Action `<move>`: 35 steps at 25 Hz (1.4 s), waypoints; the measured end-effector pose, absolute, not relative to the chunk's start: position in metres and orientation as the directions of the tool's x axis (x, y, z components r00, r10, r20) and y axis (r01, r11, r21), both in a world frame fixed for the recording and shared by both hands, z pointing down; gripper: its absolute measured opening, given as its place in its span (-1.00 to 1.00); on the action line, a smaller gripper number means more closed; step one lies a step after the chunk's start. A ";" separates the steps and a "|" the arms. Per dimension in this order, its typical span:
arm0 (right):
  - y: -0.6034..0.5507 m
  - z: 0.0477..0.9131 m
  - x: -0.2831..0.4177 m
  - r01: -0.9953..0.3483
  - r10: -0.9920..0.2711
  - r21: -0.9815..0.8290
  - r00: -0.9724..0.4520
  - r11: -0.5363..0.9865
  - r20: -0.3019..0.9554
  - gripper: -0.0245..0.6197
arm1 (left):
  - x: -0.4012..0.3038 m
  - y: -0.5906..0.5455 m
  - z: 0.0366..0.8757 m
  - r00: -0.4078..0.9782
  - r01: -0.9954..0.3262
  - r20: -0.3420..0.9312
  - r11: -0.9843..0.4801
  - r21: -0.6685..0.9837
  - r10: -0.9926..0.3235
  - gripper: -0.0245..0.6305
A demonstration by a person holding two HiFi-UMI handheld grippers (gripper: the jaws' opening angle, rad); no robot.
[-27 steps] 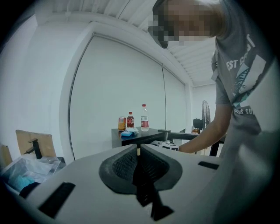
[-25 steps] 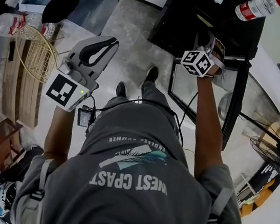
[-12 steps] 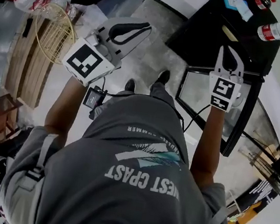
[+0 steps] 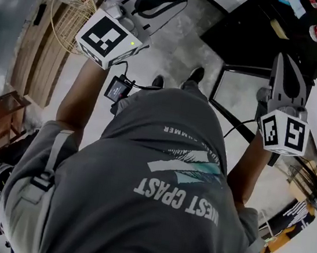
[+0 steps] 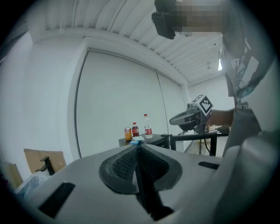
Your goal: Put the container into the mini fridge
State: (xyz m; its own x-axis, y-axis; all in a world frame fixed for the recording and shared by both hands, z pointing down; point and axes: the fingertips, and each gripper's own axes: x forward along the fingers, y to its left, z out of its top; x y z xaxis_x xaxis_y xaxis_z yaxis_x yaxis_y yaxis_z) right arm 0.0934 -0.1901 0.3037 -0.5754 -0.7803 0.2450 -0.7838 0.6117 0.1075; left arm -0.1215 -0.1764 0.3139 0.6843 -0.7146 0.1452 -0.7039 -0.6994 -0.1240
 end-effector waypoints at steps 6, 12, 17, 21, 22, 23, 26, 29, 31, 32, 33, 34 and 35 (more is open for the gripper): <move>-0.154 0.251 0.076 -0.747 -0.740 0.020 -0.654 0.664 0.156 -0.84 | -0.136 -0.168 0.311 0.676 -0.713 0.139 -0.690 -0.128 -0.724 -0.81; -0.132 0.226 0.067 -0.730 -0.725 0.002 -0.678 0.683 0.119 -0.84 | -0.138 -0.163 0.310 0.694 -0.697 0.129 -0.706 -0.125 -0.708 -0.81; -0.119 0.224 0.059 -0.721 -0.724 0.083 -0.672 0.687 0.152 -0.84 | -0.145 -0.154 0.308 0.696 -0.699 0.122 -0.706 -0.110 -0.708 -0.82; -0.113 0.223 0.064 -0.720 -0.726 0.107 -0.665 0.685 0.173 -0.84 | -0.136 -0.152 0.311 0.706 -0.689 0.129 -0.718 -0.100 -0.696 -0.82; -0.113 0.223 0.066 -0.724 -0.729 0.105 -0.662 0.682 0.174 -0.84 | -0.135 -0.152 0.311 0.709 -0.686 0.131 -0.721 -0.097 -0.693 -0.82; -0.113 0.224 0.066 -0.727 -0.731 0.101 -0.659 0.679 0.177 -0.84 | -0.134 -0.151 0.312 0.712 -0.684 0.132 -0.724 -0.093 -0.690 -0.82; -0.117 0.228 0.062 -0.729 -0.732 0.094 -0.655 0.678 0.188 -0.84 | -0.134 -0.150 0.315 0.721 -0.675 0.137 -0.733 -0.082 -0.679 -0.81; -0.122 0.230 0.061 -0.728 -0.729 0.090 -0.657 0.680 0.193 -0.84 | -0.129 -0.154 0.316 0.730 -0.665 0.139 -0.742 -0.078 -0.669 -0.81; -0.127 0.229 0.065 -0.729 -0.730 0.089 -0.656 0.678 0.193 -0.84 | -0.124 -0.158 0.314 0.734 -0.661 0.137 -0.746 -0.077 -0.665 -0.82; -0.130 0.229 0.067 -0.730 -0.730 0.089 -0.655 0.678 0.194 -0.84 | -0.122 -0.160 0.313 0.736 -0.660 0.137 -0.748 -0.076 -0.663 -0.81; -0.131 0.229 0.067 -0.730 -0.731 0.088 -0.655 0.678 0.194 -0.84 | -0.121 -0.161 0.313 0.736 -0.659 0.137 -0.748 -0.076 -0.662 -0.82; -0.132 0.230 0.064 -0.730 -0.730 0.089 -0.654 0.678 0.195 -0.84 | -0.124 -0.162 0.313 0.736 -0.659 0.138 -0.748 -0.076 -0.663 -0.82; -0.132 0.231 0.060 -0.730 -0.730 0.089 -0.654 0.678 0.197 -0.84 | -0.128 -0.161 0.314 0.735 -0.660 0.139 -0.747 -0.076 -0.664 -0.82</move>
